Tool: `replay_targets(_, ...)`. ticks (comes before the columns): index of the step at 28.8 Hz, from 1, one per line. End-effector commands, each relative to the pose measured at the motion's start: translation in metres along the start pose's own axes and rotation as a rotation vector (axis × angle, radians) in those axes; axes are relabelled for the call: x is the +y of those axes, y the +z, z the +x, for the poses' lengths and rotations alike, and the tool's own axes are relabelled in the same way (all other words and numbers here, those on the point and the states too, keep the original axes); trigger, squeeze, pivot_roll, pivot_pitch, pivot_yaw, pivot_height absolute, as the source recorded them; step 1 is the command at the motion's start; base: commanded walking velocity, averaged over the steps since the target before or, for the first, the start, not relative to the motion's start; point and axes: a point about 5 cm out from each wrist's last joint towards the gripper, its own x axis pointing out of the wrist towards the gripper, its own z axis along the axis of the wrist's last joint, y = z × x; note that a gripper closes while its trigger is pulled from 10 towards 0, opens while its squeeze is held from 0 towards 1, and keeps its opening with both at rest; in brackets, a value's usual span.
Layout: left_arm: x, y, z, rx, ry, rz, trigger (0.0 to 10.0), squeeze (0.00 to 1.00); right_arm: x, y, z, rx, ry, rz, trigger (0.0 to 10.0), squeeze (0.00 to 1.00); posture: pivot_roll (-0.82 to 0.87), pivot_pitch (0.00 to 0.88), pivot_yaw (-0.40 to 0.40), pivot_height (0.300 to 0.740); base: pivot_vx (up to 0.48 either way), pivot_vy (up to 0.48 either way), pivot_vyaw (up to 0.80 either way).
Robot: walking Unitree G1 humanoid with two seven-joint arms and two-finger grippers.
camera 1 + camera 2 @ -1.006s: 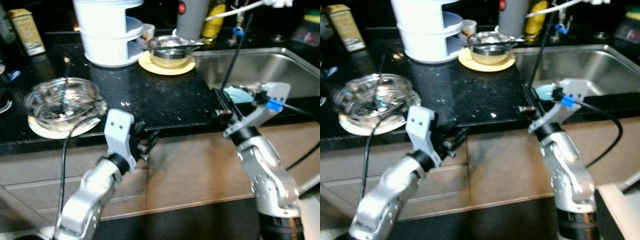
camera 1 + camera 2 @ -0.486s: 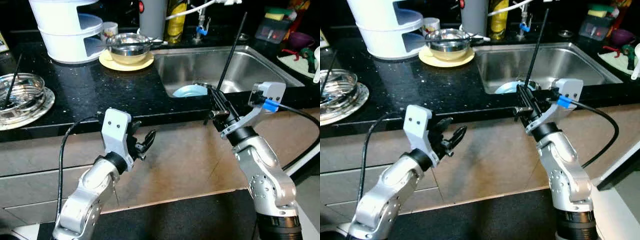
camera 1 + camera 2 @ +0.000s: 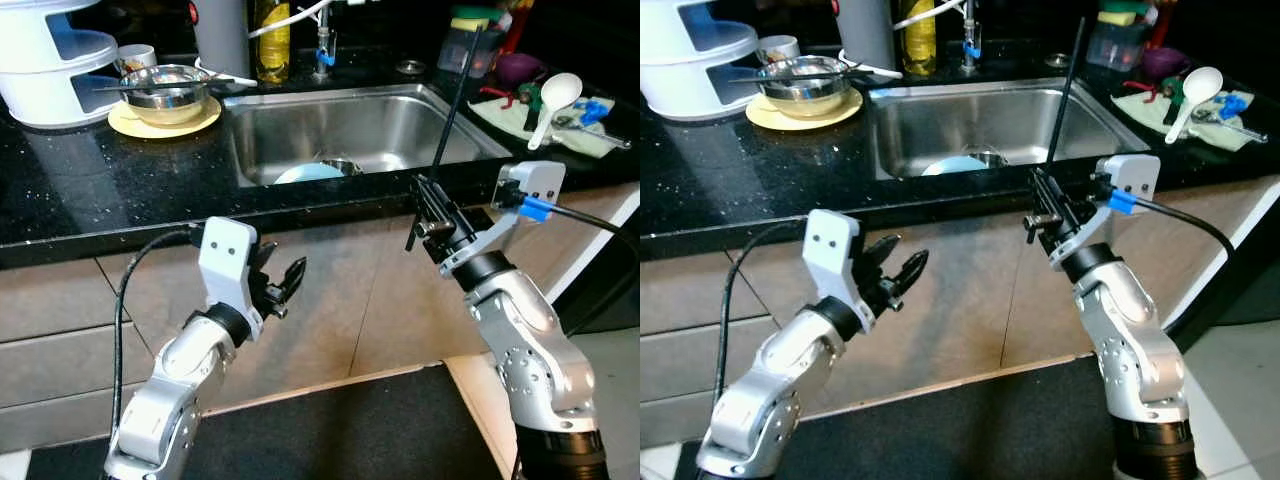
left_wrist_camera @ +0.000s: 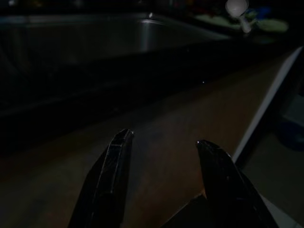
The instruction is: Kitchen organization
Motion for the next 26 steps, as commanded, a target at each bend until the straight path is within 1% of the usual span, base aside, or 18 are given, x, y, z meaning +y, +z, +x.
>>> replay_targets(1,-0.001,-0.001,0.001,0.017,0.007,-0.067,10.0,0.0,0.001,0.004,-0.001,-0.011,0.006,-0.016,10.0,0.0,-0.11,0.161,-0.04,0.74,0.0,0.0,0.0)
replay_targets(2,-0.001,0.0,0.001,0.012,0.006,-0.086,10.0,0.0,0.001,0.004,-0.001,-0.012,0.006,-0.016,10.0,0.0,-0.11,0.161,-0.04,0.74,0.0,0.48,0.0)
replay_targets(6,0.0,0.002,0.002,0.003,0.002,-0.078,10.0,0.0,0.001,0.005,0.0,-0.013,0.007,-0.016,10.0,0.0,-0.11,0.161,-0.04,0.74,0.0,0.48,0.0)
replay_targets(12,0.003,0.004,0.002,0.0,0.014,-0.09,10.0,0.0,0.002,0.004,0.0,-0.011,0.012,-0.015,10.0,0.0,-0.11,0.162,-0.042,0.74,0.0,0.48,0.0)
replay_targets(15,0.005,0.005,0.002,-0.002,0.023,-0.083,10.0,0.0,0.002,0.005,0.001,-0.012,0.012,-0.014,10.0,0.0,-0.11,0.163,-0.042,0.74,0.0,0.0,0.0)
replay_targets(16,0.006,0.009,0.004,-0.004,0.027,-0.059,10.0,0.0,0.002,0.004,0.001,-0.011,0.011,-0.014,10.0,0.0,-0.1,0.164,-0.04,0.74,0.0,0.0,0.0)
replay_targets(18,0.007,0.011,0.005,-0.01,0.029,-0.049,10.0,0.0,0.002,0.004,0.001,-0.011,0.009,-0.015,10.0,0.0,-0.1,0.164,-0.04,0.74,0.0,0.0,0.0)
replay_targets(26,0.008,0.019,0.011,-0.024,0.037,-0.026,10.0,0.0,0.0,0.005,0.001,-0.018,-0.004,-0.021,10.0,0.0,-0.1,0.164,-0.036,0.74,0.0,0.0,0.0)
